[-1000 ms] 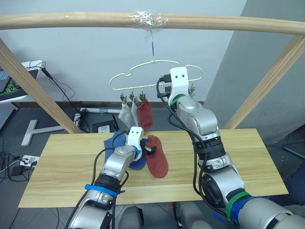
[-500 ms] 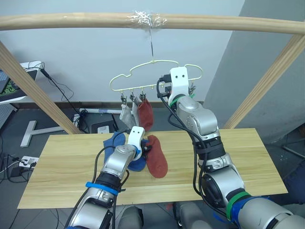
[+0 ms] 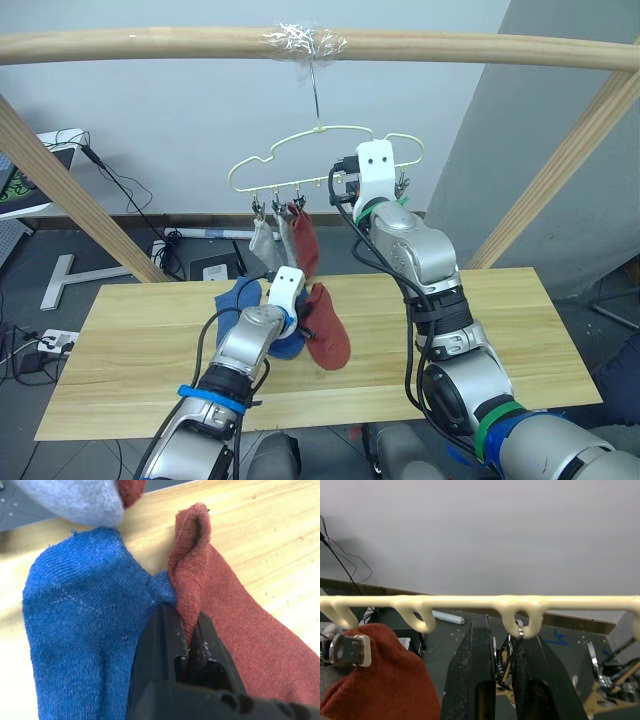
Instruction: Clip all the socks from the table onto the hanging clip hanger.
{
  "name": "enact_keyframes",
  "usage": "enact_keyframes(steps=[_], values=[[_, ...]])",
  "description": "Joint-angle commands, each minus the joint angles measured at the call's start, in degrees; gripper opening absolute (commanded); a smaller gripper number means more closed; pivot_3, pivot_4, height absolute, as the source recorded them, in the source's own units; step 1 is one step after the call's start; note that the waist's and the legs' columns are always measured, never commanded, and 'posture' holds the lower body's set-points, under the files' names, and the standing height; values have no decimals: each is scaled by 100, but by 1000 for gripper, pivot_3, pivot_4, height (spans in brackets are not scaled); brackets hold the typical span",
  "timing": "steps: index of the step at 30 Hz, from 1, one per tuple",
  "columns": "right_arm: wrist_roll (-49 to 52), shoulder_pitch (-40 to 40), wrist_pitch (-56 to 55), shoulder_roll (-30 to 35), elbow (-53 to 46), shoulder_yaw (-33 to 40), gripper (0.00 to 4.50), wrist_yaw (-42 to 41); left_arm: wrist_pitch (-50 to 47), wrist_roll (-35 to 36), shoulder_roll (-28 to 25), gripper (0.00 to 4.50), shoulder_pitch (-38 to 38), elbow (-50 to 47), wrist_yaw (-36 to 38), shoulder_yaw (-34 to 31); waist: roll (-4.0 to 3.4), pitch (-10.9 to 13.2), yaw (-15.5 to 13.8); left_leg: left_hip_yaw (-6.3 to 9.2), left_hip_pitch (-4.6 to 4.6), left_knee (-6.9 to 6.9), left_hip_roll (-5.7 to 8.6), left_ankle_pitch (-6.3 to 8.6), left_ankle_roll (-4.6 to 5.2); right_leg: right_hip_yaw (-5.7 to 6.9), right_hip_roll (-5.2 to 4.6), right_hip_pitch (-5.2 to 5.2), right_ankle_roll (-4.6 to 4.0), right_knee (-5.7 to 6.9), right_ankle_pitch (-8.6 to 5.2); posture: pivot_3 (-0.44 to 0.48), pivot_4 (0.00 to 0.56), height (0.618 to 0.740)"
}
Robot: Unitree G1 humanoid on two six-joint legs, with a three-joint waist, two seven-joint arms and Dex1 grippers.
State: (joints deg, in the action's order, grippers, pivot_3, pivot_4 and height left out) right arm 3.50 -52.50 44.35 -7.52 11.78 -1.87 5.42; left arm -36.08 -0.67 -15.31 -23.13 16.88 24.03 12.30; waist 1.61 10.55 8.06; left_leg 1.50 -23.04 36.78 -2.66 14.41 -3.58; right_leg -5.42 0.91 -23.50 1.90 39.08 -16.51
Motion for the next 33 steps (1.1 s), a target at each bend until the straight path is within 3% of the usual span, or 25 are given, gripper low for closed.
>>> enact_keyframes(steps=[1,10,11,16,29,33], values=[[6,-126,-42,-94,-238,-2,70,15,-88,30,-152,28,134,-647,69,-122,0,0,8,0,0,0,-1,0,0,0,0,0,0,0,0,-126,168,740],[12,-120,-61,-106,-215,-14,70,-3,-575,140,-337,28,444,-1351,105,-266,0,0,2,1,0,1,1,0,0,0,-2,0,0,0,0,-112,167,740],[12,-121,-62,-107,-213,-15,70,-4,-616,143,-346,595,442,-1335,117,-253,0,0,2,1,0,1,1,0,0,1,-2,0,0,0,0,-112,167,740],[6,-119,-52,-101,-225,-19,70,-6,-598,227,-278,2002,407,-1266,156,-255,0,0,2,0,0,1,1,0,0,0,-1,0,0,0,0,-119,167,740],[-2,-77,-1,-88,-301,-29,70,-2,-466,261,-284,2002,221,-1242,349,-129,0,0,6,1,0,1,1,0,0,0,-1,0,0,1,0,-130,168,740],[-11,-63,28,-78,-335,-33,70,4,-453,220,-283,3178,180,-1213,343,-37,0,0,12,0,0,1,1,0,0,0,-1,0,0,0,0,-136,168,740]])
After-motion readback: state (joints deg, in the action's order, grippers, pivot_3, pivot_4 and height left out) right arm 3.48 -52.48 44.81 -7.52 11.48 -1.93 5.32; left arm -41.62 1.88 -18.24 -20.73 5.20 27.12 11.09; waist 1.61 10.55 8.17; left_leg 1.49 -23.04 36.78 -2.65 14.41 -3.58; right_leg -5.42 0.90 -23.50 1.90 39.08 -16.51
